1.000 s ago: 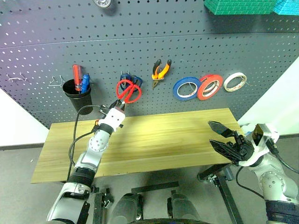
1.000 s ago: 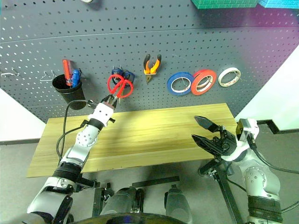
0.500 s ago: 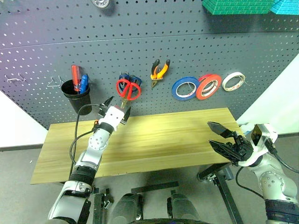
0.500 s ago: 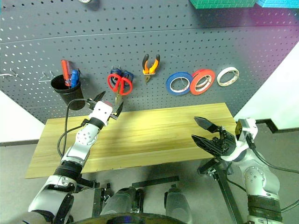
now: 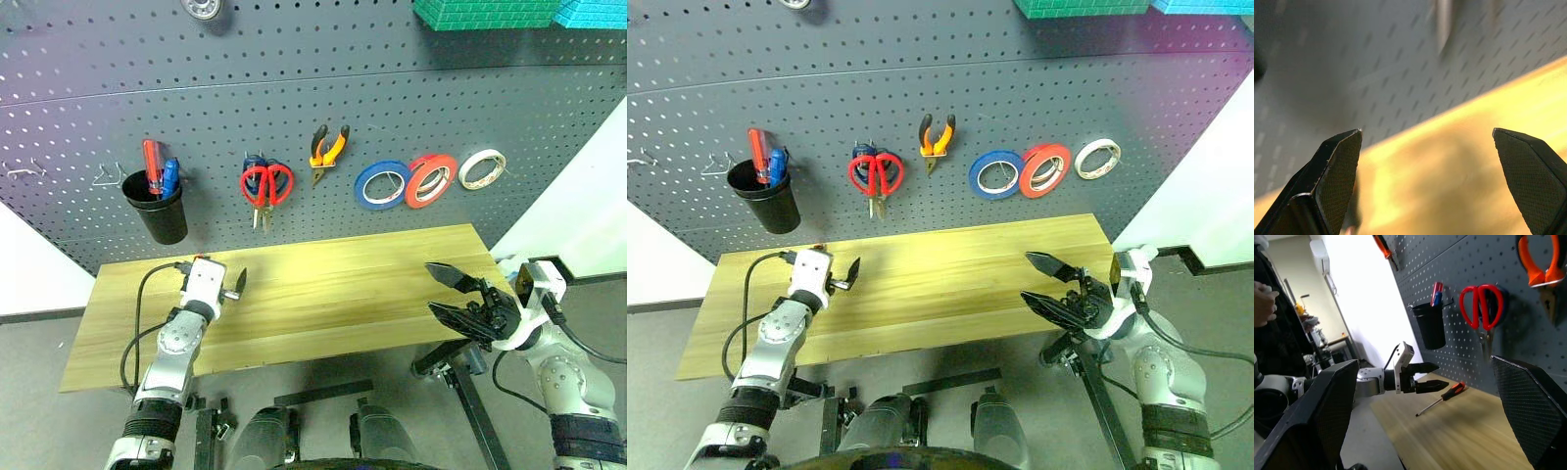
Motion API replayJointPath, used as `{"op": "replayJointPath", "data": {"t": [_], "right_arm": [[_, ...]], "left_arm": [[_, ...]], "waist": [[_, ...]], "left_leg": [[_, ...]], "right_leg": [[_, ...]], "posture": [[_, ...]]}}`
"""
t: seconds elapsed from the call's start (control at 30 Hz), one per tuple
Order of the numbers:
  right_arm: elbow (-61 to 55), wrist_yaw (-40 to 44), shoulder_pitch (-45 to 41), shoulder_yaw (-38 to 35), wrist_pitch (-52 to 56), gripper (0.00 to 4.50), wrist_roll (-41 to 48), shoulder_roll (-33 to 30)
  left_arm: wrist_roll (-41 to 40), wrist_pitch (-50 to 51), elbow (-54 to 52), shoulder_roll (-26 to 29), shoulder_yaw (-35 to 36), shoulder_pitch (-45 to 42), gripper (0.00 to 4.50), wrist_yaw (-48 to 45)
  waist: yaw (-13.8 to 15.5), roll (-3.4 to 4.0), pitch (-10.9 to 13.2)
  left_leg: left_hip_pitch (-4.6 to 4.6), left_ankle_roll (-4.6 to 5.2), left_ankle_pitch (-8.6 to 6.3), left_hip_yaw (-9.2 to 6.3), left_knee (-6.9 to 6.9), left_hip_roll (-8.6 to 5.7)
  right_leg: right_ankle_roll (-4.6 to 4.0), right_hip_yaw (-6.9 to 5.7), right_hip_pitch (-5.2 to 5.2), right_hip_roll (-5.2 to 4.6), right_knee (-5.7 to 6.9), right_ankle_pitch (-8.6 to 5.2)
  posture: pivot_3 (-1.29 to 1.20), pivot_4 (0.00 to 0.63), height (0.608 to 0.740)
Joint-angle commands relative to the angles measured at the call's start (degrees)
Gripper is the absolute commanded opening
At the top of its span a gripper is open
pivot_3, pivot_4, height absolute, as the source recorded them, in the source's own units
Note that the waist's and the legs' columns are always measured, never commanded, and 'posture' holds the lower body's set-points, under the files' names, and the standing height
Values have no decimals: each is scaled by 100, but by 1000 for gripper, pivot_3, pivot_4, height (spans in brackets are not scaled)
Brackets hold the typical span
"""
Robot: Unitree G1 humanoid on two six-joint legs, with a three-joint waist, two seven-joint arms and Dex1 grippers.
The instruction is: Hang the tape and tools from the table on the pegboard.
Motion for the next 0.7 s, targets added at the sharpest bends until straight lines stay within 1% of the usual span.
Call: {"op": "replayJointPath", "data": {"t": [0.03,0.3,0.43,0.6,0.7], "right_arm": [[146,153,-110,171,-277,4500,-301,-93],[275,308,-170,381,-372,4500,-538,-200],[247,353,-76,373,-355,4500,-512,-228],[110,395,151,320,-324,4500,-477,-320],[-105,376,390,271,-269,4500,-441,-409]], "left_arm": [[-151,316,29,40,286,-81,4461,119],[-655,1019,731,207,1012,-717,4461,252],[-701,1010,1078,373,1156,-977,4461,244],[-695,1024,1442,521,1161,-1215,4461,154],[-714,1070,1458,544,1159,-1250,4461,118]], "waist": [[14,0,0],[12,-2,1],[12,-6,5],[21,-21,27],[16,-28,128]], "left_leg": [[0,0,0,0,1,0],[1,-1,0,0,7,0],[1,-1,0,0,5,0],[1,-10,-5,0,4,0],[3,-10,-6,0,4,0]], "right_leg": [[0,-1,0,0,0,0],[0,-1,-1,0,8,0],[0,-1,-1,0,9,0],[0,0,0,-2,8,0],[-1,0,1,-5,8,0]], "posture": [[-121,94,723],[-105,106,723],[-105,117,723],[-105,151,723],[-106,182,723]]}}
